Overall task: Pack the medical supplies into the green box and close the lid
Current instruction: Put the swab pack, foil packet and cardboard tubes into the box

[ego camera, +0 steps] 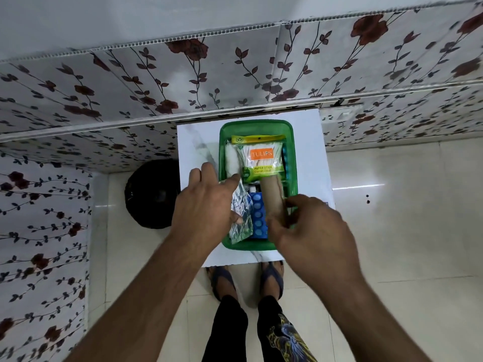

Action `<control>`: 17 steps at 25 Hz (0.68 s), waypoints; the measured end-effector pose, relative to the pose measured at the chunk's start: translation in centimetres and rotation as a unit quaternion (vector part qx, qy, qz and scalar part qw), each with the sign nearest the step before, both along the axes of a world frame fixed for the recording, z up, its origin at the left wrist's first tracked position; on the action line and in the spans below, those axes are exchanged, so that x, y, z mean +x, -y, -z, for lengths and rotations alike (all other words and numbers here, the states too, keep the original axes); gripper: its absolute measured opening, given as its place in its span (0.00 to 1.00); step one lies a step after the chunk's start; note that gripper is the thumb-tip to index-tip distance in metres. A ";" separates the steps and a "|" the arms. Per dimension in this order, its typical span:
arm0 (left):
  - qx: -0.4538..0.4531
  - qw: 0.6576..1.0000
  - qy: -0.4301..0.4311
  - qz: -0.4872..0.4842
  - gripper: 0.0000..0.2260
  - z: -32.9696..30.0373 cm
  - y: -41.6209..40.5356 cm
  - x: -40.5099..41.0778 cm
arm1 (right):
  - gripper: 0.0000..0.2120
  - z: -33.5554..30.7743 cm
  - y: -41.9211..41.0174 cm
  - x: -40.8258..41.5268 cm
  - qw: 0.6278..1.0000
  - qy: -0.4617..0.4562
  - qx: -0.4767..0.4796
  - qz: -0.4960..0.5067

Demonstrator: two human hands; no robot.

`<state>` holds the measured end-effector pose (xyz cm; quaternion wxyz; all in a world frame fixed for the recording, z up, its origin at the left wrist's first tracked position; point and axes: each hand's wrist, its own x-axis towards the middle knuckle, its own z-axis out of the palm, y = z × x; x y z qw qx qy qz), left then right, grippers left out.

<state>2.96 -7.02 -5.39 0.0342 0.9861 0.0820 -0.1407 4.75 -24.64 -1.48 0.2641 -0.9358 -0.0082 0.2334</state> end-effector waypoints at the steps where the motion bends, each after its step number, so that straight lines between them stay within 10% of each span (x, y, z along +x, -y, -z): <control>1: -0.004 1.000 0.005 0.001 0.38 0.2 -0.2 0.0 | 0.13 0.3 -0.5 -0.5 0.999 0.018 -0.026 -0.022; 11: -0.284 0.942 0.055 -0.168 0.06 -0.7 -1.5 2.4 | 0.19 1.5 -0.8 -1.5 0.996 0.073 -0.035 -0.031; 17: -0.005 0.995 0.060 0.074 0.12 0.2 -0.1 3.0 | 0.23 1.1 1.3 -1.2 0.996 0.085 -0.008 0.019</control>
